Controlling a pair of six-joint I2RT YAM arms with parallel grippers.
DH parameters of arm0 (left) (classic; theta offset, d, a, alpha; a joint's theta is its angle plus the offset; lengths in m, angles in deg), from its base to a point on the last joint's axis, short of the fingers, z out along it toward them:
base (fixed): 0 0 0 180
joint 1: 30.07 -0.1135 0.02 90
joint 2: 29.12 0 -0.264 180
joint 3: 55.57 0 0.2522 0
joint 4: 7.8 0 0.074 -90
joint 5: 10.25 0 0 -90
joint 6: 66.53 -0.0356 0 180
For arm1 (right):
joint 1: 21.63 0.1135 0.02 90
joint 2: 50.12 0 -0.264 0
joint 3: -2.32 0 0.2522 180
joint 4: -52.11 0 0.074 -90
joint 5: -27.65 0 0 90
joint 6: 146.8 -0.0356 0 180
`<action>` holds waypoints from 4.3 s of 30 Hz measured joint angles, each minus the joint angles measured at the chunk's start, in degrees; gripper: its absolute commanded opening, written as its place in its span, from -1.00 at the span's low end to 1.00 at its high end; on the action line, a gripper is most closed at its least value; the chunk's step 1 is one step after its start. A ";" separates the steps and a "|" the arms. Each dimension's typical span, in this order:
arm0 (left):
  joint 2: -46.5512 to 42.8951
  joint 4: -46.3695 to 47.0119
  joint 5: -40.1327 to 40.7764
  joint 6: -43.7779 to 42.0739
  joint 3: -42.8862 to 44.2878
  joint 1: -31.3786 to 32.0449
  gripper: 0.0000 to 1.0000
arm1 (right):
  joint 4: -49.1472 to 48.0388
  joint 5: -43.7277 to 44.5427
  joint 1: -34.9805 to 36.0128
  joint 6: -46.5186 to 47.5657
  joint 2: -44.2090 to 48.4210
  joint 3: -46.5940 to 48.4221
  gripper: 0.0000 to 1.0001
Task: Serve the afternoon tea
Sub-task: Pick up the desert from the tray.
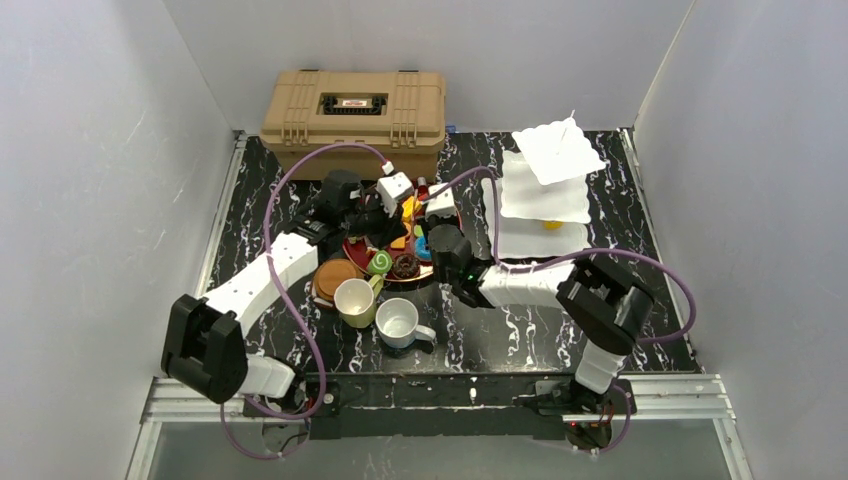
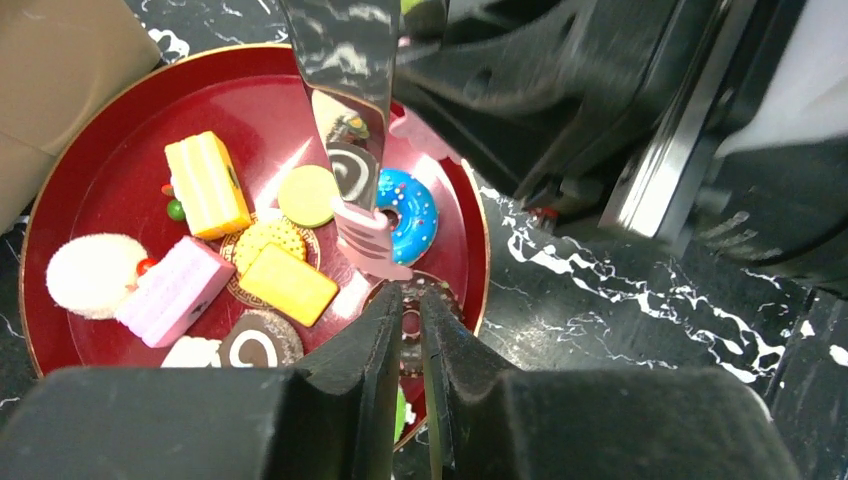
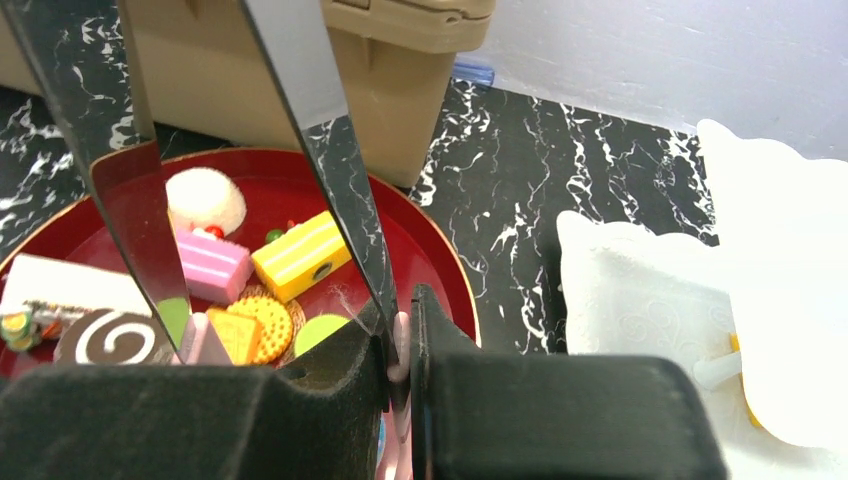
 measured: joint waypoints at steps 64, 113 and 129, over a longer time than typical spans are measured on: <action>15.93 -0.37 -1.25 -3.87 4.48 0.66 -0.90 | -16.06 3.23 -1.05 1.09 -10.12 -3.74 -0.82; 25.33 -2.56 -1.75 -6.21 14.08 -0.44 -1.00 | -25.07 3.17 -2.56 -8.96 -11.82 -7.26 -0.84; 24.20 -3.45 -0.55 -5.81 16.61 0.26 -1.00 | -20.15 -1.14 -2.51 -6.12 -10.56 -5.81 -0.85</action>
